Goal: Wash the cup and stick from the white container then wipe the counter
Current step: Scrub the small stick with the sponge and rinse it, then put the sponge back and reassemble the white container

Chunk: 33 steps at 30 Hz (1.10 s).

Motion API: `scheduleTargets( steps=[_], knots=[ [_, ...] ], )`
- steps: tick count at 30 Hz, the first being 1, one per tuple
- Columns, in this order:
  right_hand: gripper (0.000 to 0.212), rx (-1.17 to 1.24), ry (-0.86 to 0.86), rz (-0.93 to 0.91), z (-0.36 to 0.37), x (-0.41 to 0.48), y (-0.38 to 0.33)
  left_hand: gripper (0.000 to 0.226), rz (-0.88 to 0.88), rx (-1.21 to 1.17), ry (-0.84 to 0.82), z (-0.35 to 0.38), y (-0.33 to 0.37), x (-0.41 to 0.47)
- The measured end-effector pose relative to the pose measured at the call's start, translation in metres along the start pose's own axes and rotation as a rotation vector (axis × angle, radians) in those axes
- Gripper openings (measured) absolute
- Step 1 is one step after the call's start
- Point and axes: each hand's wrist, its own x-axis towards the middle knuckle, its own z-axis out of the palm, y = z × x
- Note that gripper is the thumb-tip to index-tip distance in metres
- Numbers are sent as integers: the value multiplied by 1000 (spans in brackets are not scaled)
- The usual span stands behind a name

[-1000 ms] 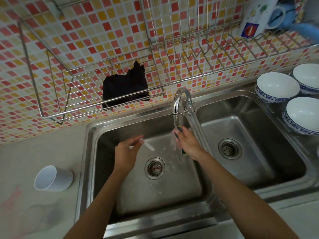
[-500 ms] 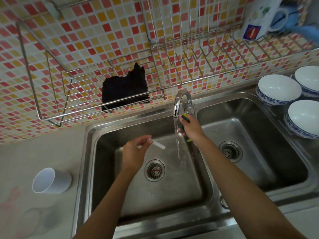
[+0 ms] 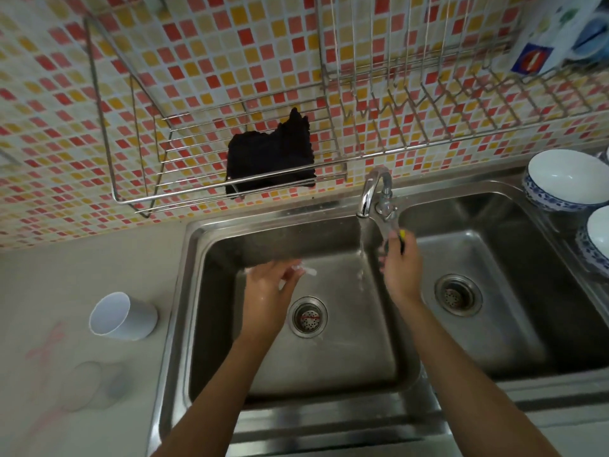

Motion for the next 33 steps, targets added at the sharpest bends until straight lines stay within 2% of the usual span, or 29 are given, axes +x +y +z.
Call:
scheduleTargets(
  steps=[3, 4, 7, 8, 11, 13, 15, 17, 20, 22, 25, 29, 33],
  knots=[
    [26, -403, -286, 72, 0, -44, 32, 12, -76, 155, -269, 18, -20, -30],
    [28, -509, -334, 83, 1, -57, 39, 11, -84, 194, -307, 22, -25, -39],
    [27, -511, -222, -64, 0, -81, 41, 8, -98, 186, -260, 21, -33, -49],
    [27, -509, -231, -81, -1, -85, 37, 7, -100, 190, -251, 18, -33, -50],
    [38, -582, -317, 12, 7, -94, 48, 7, -112, 219, -250, 9, -40, -59],
    [44, -678, -341, 4, 9, -96, 58, 7, -116, 210, -225, 2, -43, -64],
    [39, -718, -397, 98, 9, -101, 58, 8, -130, 227, -240, -3, -47, -70],
    [35, -673, -413, 95, 14, -104, 53, 10, -138, 200, -196, -11, -52, -73],
    [30, -603, -385, -15, 28, -108, 35, 12, -150, 191, -117, -28, -57, -70],
    [33, -488, -402, -50, 34, -110, 9, 11, -135, 190, -72, -41, -62, -64],
    [40, -294, -388, -201, 36, -114, -53, 12, -134, 111, -8, -63, -72, -46],
    [23, -88, -339, -438, 47, -130, -149, 15, -85, 6, 65, -102, -72, -21],
    [20, -24, -252, -683, 88, -133, -234, 13, -46, -95, 112, -146, -72, -5]
  ],
)
